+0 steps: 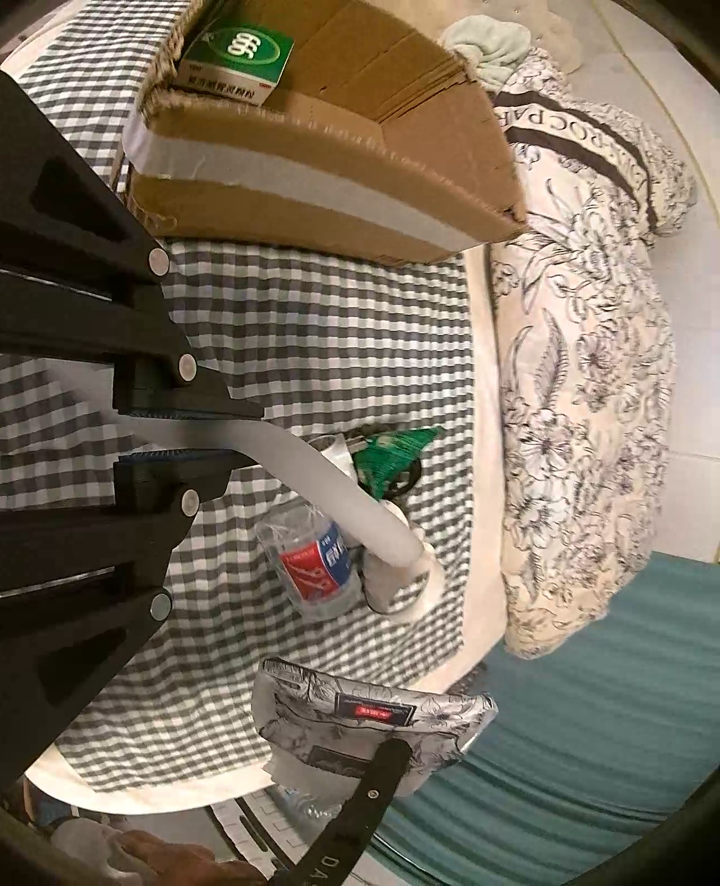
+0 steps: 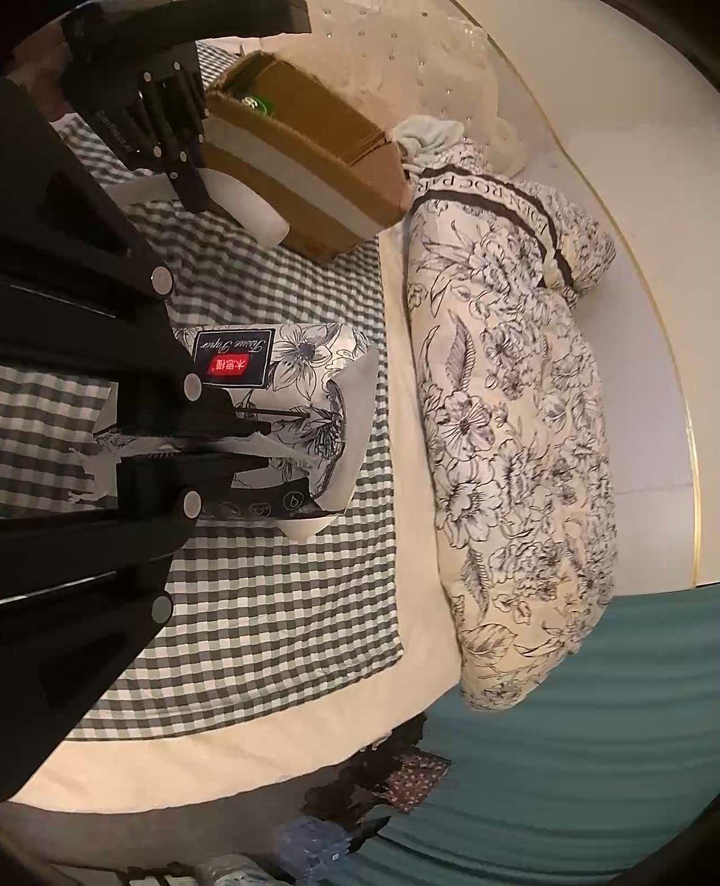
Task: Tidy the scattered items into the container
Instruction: 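Lift the white tube and floral tissue bag and carry them toward the cardboard box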
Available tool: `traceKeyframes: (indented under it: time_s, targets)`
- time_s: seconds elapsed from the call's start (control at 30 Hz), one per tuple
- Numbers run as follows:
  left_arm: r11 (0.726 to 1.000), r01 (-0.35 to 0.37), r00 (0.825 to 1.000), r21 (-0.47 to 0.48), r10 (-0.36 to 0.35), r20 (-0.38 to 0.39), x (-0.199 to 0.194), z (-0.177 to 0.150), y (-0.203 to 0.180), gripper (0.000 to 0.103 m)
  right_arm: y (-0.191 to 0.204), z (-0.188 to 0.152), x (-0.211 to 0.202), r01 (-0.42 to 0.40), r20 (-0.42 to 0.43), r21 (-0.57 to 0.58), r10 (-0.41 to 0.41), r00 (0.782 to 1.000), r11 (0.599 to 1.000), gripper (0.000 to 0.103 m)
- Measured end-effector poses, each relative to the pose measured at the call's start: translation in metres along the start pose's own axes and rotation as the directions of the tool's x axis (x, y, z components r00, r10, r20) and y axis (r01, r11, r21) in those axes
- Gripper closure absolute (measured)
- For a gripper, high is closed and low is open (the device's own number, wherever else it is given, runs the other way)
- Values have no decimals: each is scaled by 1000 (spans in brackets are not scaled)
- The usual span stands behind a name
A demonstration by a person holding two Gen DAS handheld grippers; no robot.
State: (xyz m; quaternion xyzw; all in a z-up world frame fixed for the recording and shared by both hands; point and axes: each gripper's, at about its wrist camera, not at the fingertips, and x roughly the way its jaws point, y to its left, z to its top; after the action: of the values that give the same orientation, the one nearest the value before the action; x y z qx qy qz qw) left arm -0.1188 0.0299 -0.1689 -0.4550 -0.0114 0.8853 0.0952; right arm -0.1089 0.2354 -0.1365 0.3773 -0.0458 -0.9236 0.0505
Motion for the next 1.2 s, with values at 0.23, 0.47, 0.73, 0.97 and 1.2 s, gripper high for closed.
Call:
traceKeyframes:
  time_s: [0.23, 0.47, 0.73, 0.97, 1.2]
  targets:
    - [1000, 2, 998, 5, -2, 65, -39, -2, -3, 95, 14, 1, -39, -1, 49, -16, 2, 999, 1000, 100]
    - [1000, -2, 991, 11, 1, 133, -78, -3, -3, 95, 31, 1, -73, -5, 96, -35, 8, 995, 999, 100]
    - [1000, -8, 979, 6, 6, 202, -117, -3, -2, 95, 52, -3, -108, -10, 143, -65, 19, 989, 998, 100]
    - [1000, -15, 970, -1, 15, 242, -143, -7, 1, 95, 73, -7, -128, -23, 174, -88, 38, 984, 996, 100]
    - [1000, -29, 958, -9, 31, 287, -170, -9, 10, 95, 96, -6, -148, -36, 201, -119, 59, 978, 992, 100]
